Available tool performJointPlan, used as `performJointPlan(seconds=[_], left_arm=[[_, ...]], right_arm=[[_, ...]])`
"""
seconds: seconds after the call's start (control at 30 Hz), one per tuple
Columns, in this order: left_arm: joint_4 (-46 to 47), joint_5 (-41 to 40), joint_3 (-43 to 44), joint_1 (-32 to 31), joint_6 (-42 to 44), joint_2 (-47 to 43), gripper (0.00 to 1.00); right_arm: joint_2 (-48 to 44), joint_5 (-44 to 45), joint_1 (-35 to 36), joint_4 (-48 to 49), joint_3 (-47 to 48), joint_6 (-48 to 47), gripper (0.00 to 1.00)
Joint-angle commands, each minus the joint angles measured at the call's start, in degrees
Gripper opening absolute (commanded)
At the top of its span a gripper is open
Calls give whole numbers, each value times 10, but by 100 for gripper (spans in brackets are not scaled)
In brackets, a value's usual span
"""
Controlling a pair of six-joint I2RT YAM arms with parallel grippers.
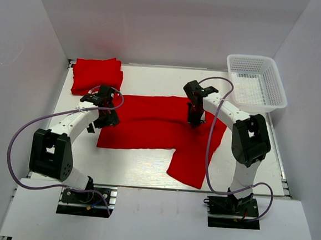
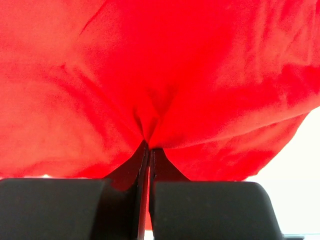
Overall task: Fold and stack the t-shirts
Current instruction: Fold the flattened tshirt in 1/3 of the way
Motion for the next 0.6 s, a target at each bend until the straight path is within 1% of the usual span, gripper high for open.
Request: performJointPlan(seconds=[0.0, 0.07, 0.17, 0.27, 0.3, 0.33, 0.37, 0.4, 0.43, 0.47, 0.5, 0.57], left_arm=[[-5, -5, 8, -2, -4, -18, 100], [-5, -5, 3, -2, -4, -18, 100], [-5, -5, 3, -2, -4, -18, 100], [-5, 1, 3, -2, 1, -18, 100], [1, 6, 3, -2, 1, -18, 100], [1, 6, 3, -2, 1, -18, 100], [1, 6, 3, -2, 6, -18, 100], [1, 6, 3, -2, 6, -18, 100], [1, 6, -2, -2, 6, -18, 100], [1, 6, -2, -2, 6, -18, 100], [1, 6, -2, -2, 6, -18, 100], [1, 6, 4, -2, 6, -18, 100]], right_arm=[[25, -85, 3, -163, 43, -20, 0], [31, -143, 2, -166, 43, -39, 0], [31, -181, 0, -166, 36, -57, 0], [38, -189, 0, -169, 54, -68, 0], [39, -194, -3, -168, 67, -75, 10], [51, -194, -3, -170, 77, -87, 59], [51, -191, 0, -170, 85, -90, 64], [49, -194, 2, -165, 96, -95, 68], [38, -197, 0, -160, 99, -97, 74], [33, -198, -1, -153, 103, -99, 86], [29, -193, -3, -149, 107, -102, 90], [-4, -160, 1, -139, 113, -108, 90]])
